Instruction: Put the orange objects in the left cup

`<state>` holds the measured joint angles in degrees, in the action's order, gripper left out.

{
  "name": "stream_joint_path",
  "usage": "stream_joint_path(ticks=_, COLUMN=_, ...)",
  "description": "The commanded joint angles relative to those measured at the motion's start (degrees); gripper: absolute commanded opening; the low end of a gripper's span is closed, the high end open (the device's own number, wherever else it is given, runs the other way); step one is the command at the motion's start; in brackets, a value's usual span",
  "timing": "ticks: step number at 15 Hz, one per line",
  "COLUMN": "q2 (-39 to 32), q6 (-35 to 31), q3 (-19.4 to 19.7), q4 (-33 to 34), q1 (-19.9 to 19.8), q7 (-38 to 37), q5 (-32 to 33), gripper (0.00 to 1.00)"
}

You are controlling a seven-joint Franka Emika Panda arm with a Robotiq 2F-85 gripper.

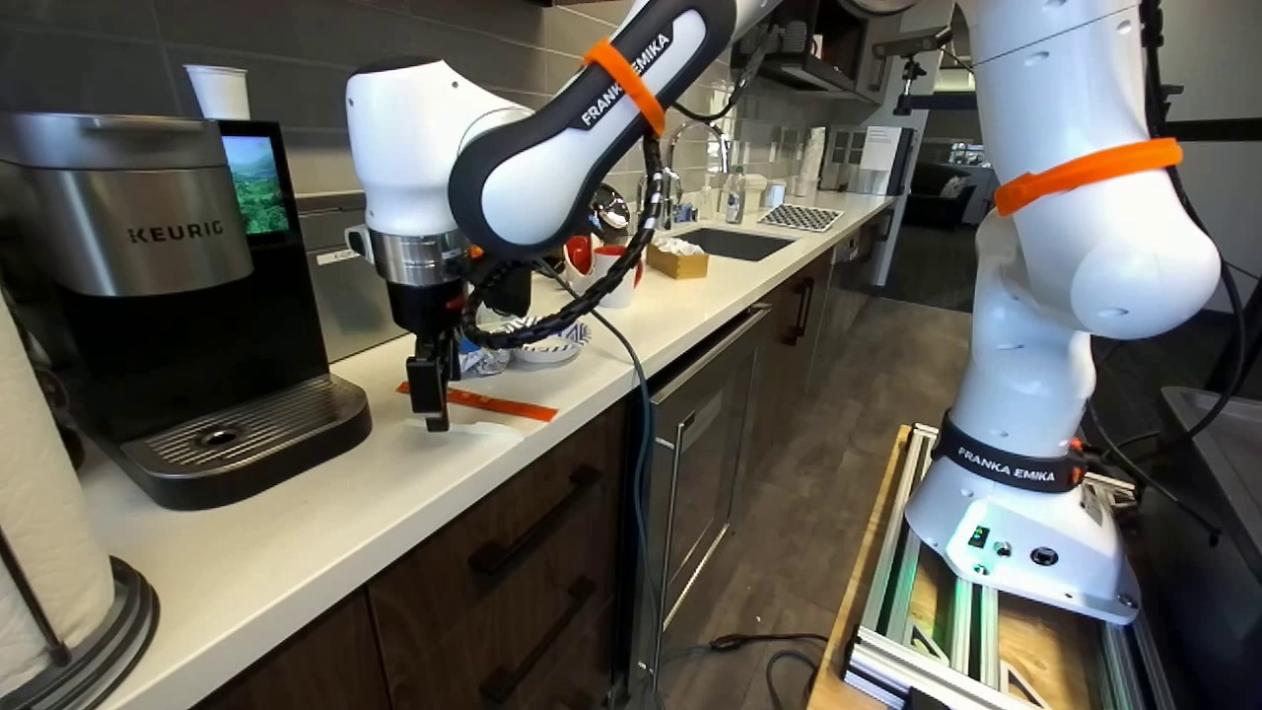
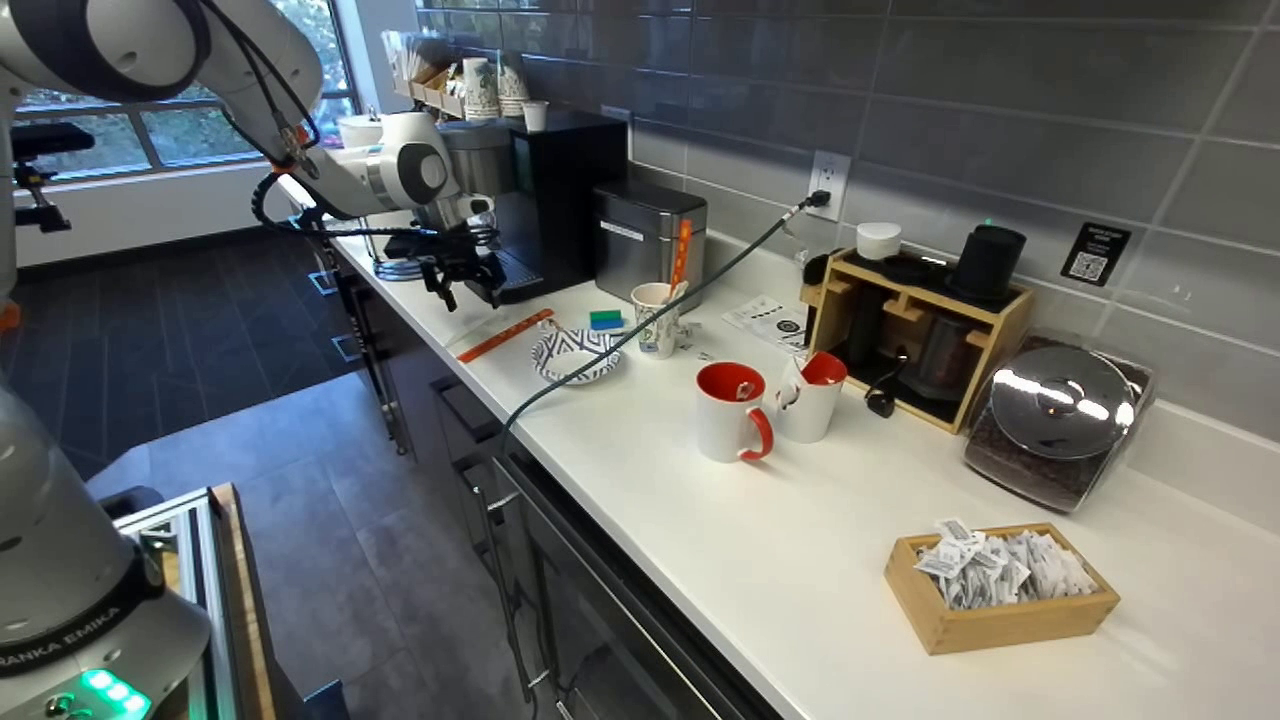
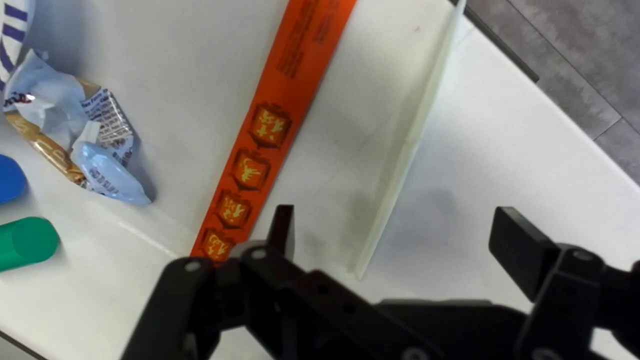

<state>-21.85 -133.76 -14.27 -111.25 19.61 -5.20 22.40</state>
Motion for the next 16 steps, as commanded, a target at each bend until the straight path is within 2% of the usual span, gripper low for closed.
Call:
stream_joint_path(ticks=1, q2=-3.62, q6=0.21, q3=1.42, q4=4.06, q1=1.20, q7=1.54, q5=-0.18, gripper=1.00)
stream_joint_path(ticks=5, q2=-6.74, q6=0.64, q3=3.14, q4=7.88, q1=1.96, q7=-0.05, q5=-0.14, gripper=1.00)
stream_joint_path(ticks=9, q2=-10.15, q6=1.55, q3=3.96, q4=11.94, q1=1.72, q7=1.65, q5=-1.26, gripper=1.00)
stream_joint_path(ticks=16, q2=-11.05, q6=1.37, q3=5.56, q4=13.86, q1=1.38, q7=1.33, q5=-1.37, gripper=1.00)
